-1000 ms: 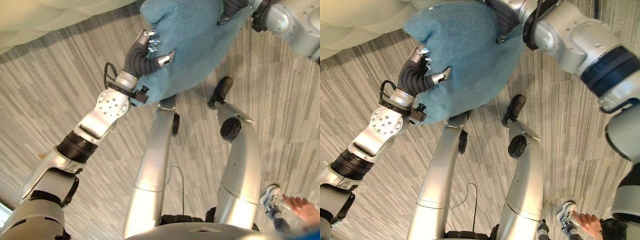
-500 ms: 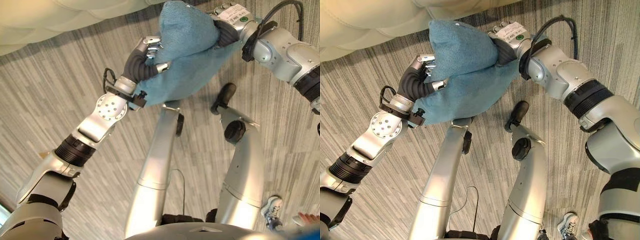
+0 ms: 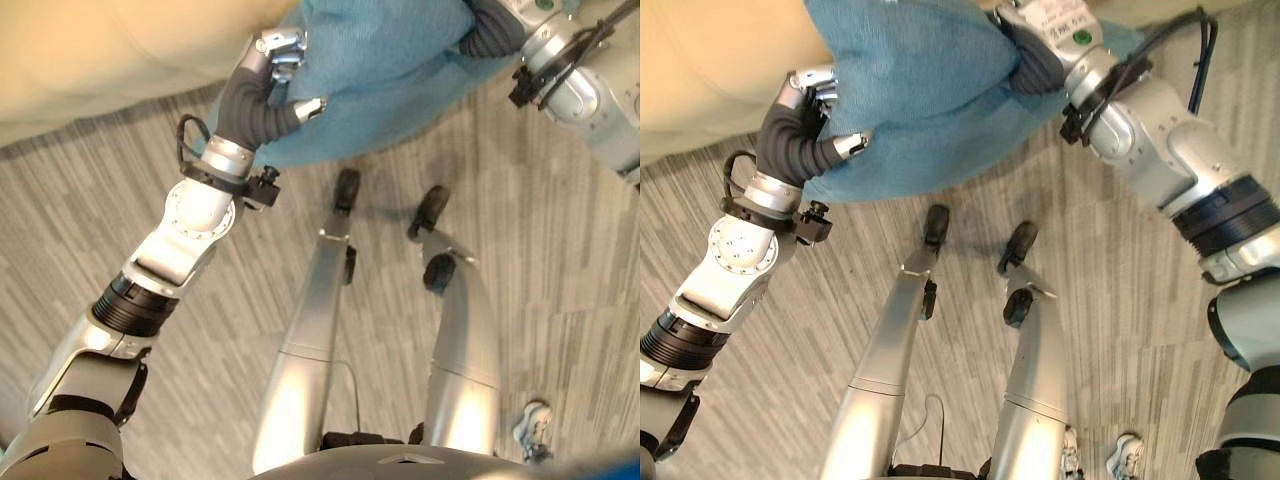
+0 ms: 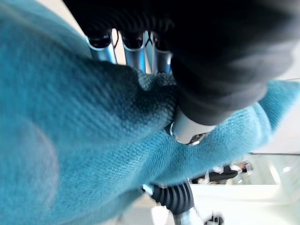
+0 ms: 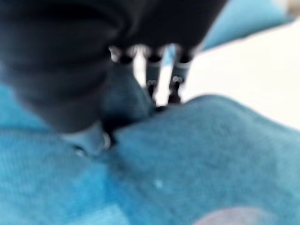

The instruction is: Pick up all the scattered cushions and arrange them neatly on the sofa.

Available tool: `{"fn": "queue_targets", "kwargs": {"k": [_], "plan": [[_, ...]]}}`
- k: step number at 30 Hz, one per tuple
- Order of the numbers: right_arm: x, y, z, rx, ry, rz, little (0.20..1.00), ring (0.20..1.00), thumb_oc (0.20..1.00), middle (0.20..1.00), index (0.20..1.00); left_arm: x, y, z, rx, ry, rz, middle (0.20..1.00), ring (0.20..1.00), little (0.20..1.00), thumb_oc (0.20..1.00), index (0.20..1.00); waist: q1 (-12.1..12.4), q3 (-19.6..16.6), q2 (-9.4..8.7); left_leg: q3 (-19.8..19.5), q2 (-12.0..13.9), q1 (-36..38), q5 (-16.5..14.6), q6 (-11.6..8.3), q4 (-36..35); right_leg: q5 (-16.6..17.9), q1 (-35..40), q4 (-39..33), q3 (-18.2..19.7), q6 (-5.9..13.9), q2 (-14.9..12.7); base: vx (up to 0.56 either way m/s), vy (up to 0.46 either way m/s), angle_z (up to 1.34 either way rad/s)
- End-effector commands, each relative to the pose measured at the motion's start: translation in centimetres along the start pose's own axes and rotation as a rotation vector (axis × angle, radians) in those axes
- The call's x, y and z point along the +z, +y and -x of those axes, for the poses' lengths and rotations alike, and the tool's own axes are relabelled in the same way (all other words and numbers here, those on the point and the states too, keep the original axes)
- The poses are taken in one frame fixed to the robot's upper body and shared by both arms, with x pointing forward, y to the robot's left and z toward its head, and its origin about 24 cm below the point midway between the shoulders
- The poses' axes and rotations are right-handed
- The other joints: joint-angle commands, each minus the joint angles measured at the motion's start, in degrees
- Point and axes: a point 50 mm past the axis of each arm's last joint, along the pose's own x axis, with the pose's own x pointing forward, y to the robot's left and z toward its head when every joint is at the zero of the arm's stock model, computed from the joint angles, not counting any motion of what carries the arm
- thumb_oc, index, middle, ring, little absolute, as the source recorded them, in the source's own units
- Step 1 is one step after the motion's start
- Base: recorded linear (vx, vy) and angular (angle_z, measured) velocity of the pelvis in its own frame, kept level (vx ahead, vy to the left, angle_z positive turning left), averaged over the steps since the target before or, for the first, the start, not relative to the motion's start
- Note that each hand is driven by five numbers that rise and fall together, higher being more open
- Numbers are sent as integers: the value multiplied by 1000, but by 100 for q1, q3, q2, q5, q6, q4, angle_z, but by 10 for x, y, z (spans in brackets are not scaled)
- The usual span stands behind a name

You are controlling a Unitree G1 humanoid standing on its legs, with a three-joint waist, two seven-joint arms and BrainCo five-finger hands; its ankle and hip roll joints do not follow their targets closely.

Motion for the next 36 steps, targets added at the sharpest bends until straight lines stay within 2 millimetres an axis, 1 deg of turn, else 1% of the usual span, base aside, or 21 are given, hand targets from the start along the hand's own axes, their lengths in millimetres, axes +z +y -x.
{"fn": "queue_targets", "kwargs": {"k": [1,4,7,9,10,11,12,16,17,18,19,20,21,22,23,25,30,32,33,35,36], "plan": [[23,33,17,-26,-42,-247,200,200,200,200,200,25,-18,21,18,-173,158,200,200,200,200,200,-11,-852,185,-164,-41,113,-361,-194,-444,-681,329,176,164,540,60,-26,-88,15],[29,41,31,-35,-36,-317,200,200,200,200,200,15,-20,32,21,-110,174,200,200,200,200,200,-24,-866,164,-268,-20,604,-299,-230,-709,-686,804,-70,105,508,49,-23,-124,11],[38,56,57,-55,-5,-418,200,200,200,200,200,0,-29,45,9,-28,201,200,200,200,200,200,-124,-897,173,-535,-79,1377,-172,-344,-1119,-891,1522,-369,187,377,351,-38,-235,25],[47,68,80,-61,47,-510,200,200,200,200,200,-16,-37,63,1,78,218,200,200,200,200,200,-75,-867,169,-792,-160,2155,194,-462,-1581,-827,2382,-798,-23,193,559,-92,-263,66],[47,69,81,-59,49,-511,200,200,200,200,200,-16,-37,64,0,81,220,200,200,200,200,200,-109,-881,165,-818,-156,2277,56,-469,-1614,-966,2510,-829,7,207,580,-99,-220,95],[52,76,89,-61,77,-551,200,200,200,200,200,-24,-40,76,-10,143,217,200,200,200,200,200,-41,-885,169,-1019,-109,2748,331,-571,-1915,-848,3112,-1201,-247,123,658,68,-256,95],[54,79,92,-60,87,-574,200,200,200,200,200,-28,-42,81,-7,172,223,200,200,200,200,200,-51,-972,128,-1061,-76,2965,234,-601,-2026,-1018,3398,-1336,-251,112,707,-3,-289,85],[60,91,108,-57,148,-656,200,200,200,200,200,-38,-48,103,-12,277,241,200,200,200,200,200,-69,-1038,69,-1289,-18,3729,476,-782,-2446,-1013,4609,-2151,-605,-9,929,-23,-144,95],[61,97,113,-51,180,-694,200,200,200,200,200,-44,-51,111,-11,323,244,200,200,200,200,200,-53,-1055,44,-1193,-18,3797,702,-871,-2414,-854,5030,-2468,-809,-27,985,-47,-34,91],[62,102,118,-41,209,-728,200,200,200,200,200,-49,-53,116,-5,351,247,200,200,200,200,200,-169,-1134,5,-557,170,3888,625,-820,-2322,-840,5401,-2668,-991,-33,962,-125,107,111],[65,104,119,-21,204,-747,200,200,200,200,200,-53,-53,119,-12,369,229,200,200,200,200,200,-288,-1208,-84,478,639,3949,335,-567,-1901,-716,5755,-2904,-1218,-1,806,130,101,179],[70,105,122,5,191,-770,200,200,200,200,200,-55,-52,124,-1,391,219,200,200,200,200,200,-310,-1363,-144,851,927,4384,-113,-467,-1792,-743,6053,-3032,-1314,47,703,186,125,161],[73,107,123,16,188,-777,200,200,200,200,200,-57,-53,129,4,412,213,200,200,200,200,200,-326,-1391,-165,1015,1021,4549,-205,-437,-1728,-716,6254,-3139,-1426,54,657,214,126,144],[74,108,125,28,189,-781,200,200,200,200,200,-58,-53,131,6,422,207,200,200,200,200,200,-376,-1446,-170,1271,1159,4718,-236,-416,-1778,-688,6362,-3192,-1552,73,621,131,222,99],[76,111,128,58,187,-768,200,200,200,200,200,-60,-54,137,6,442,200,200,200,200,200,200,-488,-1603,-145,2045,1505,5059,-185,-444,-2013,-609,6579,-3375,-1912,158,529,123,258,105],[81,112,126,74,165,-767,200,200,200,200,200,-59,-53,142,9,457,192,200,200,200,200,200,-533,-1724,-156,2636,1731,5398,-102,-489,-2245,-466,6738,-3500,-2153,230,426,125,286,130],[94,118,114,85,125,-787,200,200,200,200,200,-59,-46,154,42,496,125,200,200,200,200,200,-206,-1954,-275,2179,1112,5831,-467,-173,-2701,-233,7040,-3285,-2079,537,66,219,345,37],[96,117,107,81,104,-777,200,200,200,200,200,-58,-41,151,52,482,105,200,200,200,200,200,-140,-1943,-262,2094,929,5967,-578,-32,-2785,63,6913,-2599,-2000,713,-225,217,409,30],[97,118,102,78,98,-769,200,200,200,200,200,-58,-39,149,59,477,83,200,200,200,200,200,-149,-1897,-251,1954,772,6151,-671,108,-2868,296,6687,-1881,-1723,821,-463,238,423,47],[99,118,100,76,91,-772,200,200,200,200,200,-59,-38,148,61,477,68,200,200,200,200,200,-129,-1869,-269,1897,700,6201,-715,157,-2898,211,6604,-1719,-1525,873,-471,157,220,50],[97,118,101,74,99,-768,200,200,200,200,200,-60,-39,146,52,471,62,200,200,200,200,200,-237,-1875,-265,1762,659,6304,-728,167,-2972,17,6461,-1611,-1123,784,-178,208,155,59]]}}
